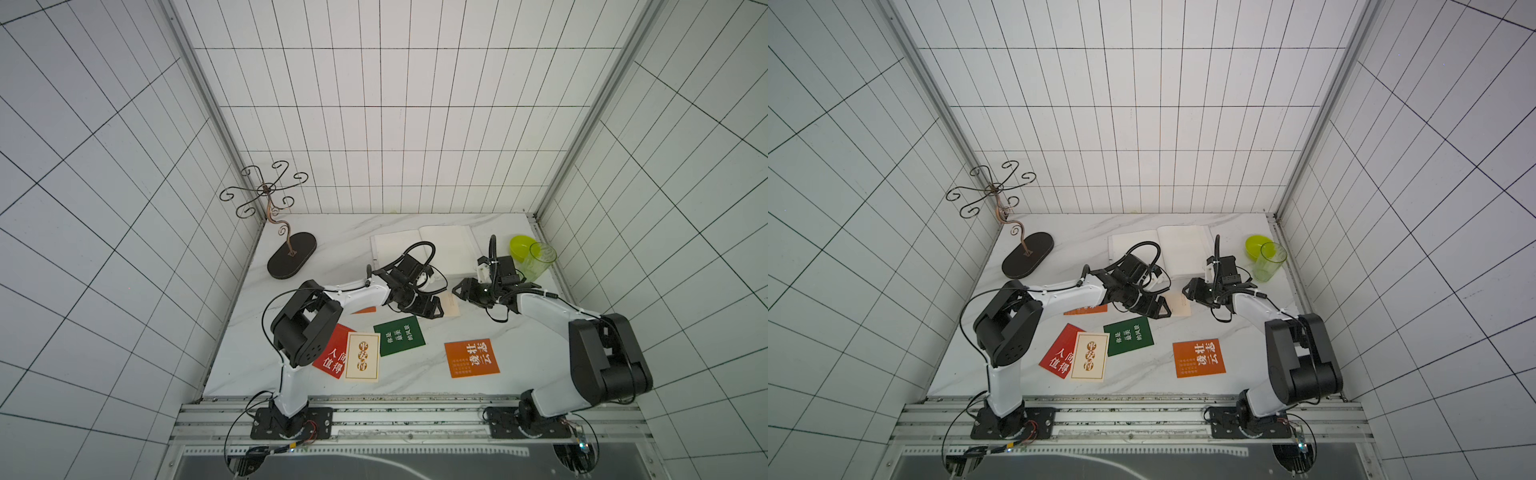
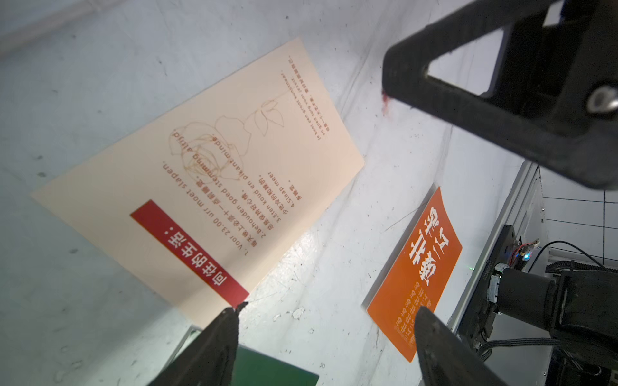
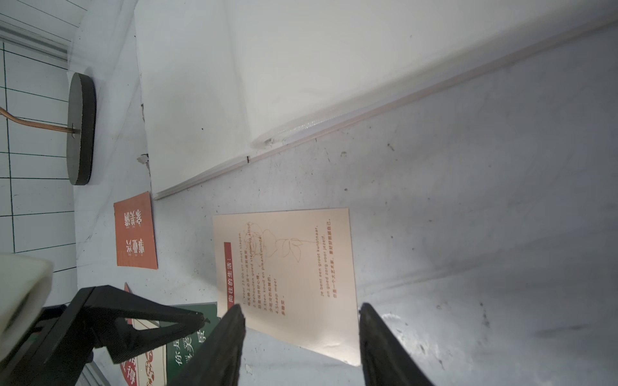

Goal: Place the photos into the photo albums
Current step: Pick up the photo at the center of the board.

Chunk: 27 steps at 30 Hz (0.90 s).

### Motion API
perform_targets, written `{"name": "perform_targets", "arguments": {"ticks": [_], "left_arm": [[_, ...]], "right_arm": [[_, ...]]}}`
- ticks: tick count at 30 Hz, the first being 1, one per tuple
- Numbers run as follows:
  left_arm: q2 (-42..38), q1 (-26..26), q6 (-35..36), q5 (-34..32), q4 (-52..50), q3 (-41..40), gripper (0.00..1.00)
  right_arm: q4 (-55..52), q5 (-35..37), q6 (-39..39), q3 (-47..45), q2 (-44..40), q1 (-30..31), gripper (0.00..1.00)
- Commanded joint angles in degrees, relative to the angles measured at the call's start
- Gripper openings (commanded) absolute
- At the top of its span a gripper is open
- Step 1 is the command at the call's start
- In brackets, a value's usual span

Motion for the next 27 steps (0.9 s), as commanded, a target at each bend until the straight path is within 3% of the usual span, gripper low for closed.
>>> {"name": "perform_targets", "arguments": {"ticks": [1,13,27], "left_arm": [[2.3,0.0,0.0,0.8,1.7,1.2,0.82],[4.6,0.0,3.3,-3.8,-1.0,-0.2,0.82],[5.6,0.0,3.2,-4.2,-1.8,-0.1,0.82]], "right_arm": [[1.4,-2.0,-0.1,-0.7,1.6,-1.1,0.55],[1.9,-4.4,-1.3,0.9,7.2,-2.6,0.56],[4.0,-6.3,-2.9,2.4,10.7,-3.7,0.56]]}}
